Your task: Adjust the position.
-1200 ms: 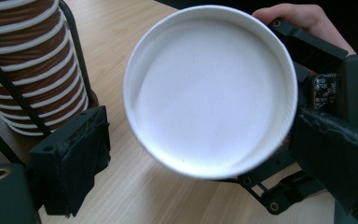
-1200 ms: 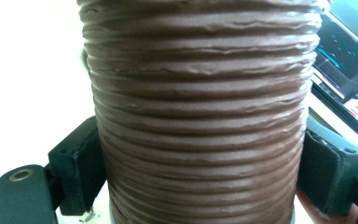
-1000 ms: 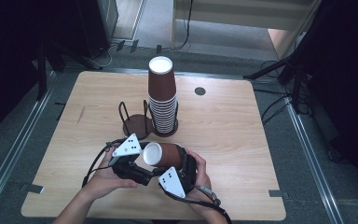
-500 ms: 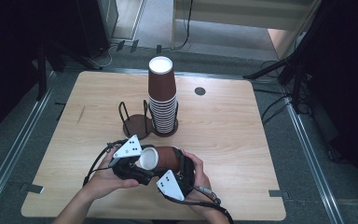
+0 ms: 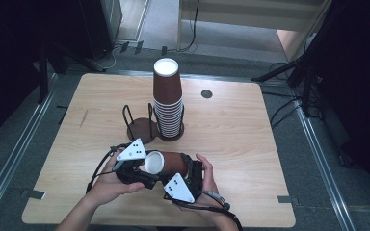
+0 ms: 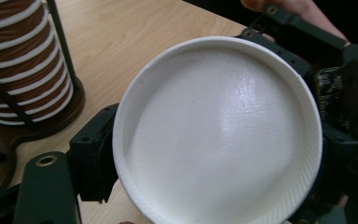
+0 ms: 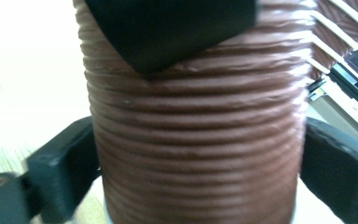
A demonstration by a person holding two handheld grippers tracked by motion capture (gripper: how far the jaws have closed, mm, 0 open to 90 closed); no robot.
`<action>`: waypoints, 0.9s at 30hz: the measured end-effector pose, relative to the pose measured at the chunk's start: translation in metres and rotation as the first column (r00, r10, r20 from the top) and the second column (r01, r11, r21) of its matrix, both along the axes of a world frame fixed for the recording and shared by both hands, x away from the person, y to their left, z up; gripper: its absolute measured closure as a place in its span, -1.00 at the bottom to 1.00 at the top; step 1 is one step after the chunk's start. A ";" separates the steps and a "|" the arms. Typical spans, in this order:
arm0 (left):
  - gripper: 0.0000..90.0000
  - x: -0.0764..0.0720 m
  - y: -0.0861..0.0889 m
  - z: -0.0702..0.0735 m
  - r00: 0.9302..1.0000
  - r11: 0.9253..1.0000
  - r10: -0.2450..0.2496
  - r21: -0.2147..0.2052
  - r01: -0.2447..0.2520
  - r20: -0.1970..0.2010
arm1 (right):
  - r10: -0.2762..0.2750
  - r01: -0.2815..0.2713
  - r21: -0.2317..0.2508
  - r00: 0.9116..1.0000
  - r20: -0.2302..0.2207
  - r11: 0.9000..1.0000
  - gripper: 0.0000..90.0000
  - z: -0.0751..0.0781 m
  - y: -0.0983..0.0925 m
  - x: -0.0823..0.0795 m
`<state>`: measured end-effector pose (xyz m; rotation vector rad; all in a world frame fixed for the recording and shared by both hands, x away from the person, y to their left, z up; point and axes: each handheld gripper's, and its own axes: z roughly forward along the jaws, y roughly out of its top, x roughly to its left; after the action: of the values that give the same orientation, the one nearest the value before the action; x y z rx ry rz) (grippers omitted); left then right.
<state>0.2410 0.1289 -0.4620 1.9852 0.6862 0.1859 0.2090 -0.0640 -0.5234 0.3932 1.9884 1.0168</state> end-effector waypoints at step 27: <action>-0.52 0.002 0.026 0.008 0.979 0.977 0.169 -0.151 -0.150 0.116 | -0.089 0.113 0.293 0.992 -0.093 0.950 -1.00 0.038 -0.024 0.008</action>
<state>0.2426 0.1553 -0.4543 1.7671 0.7549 0.3496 0.2168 -0.0880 -0.4857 0.7021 1.8645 1.2551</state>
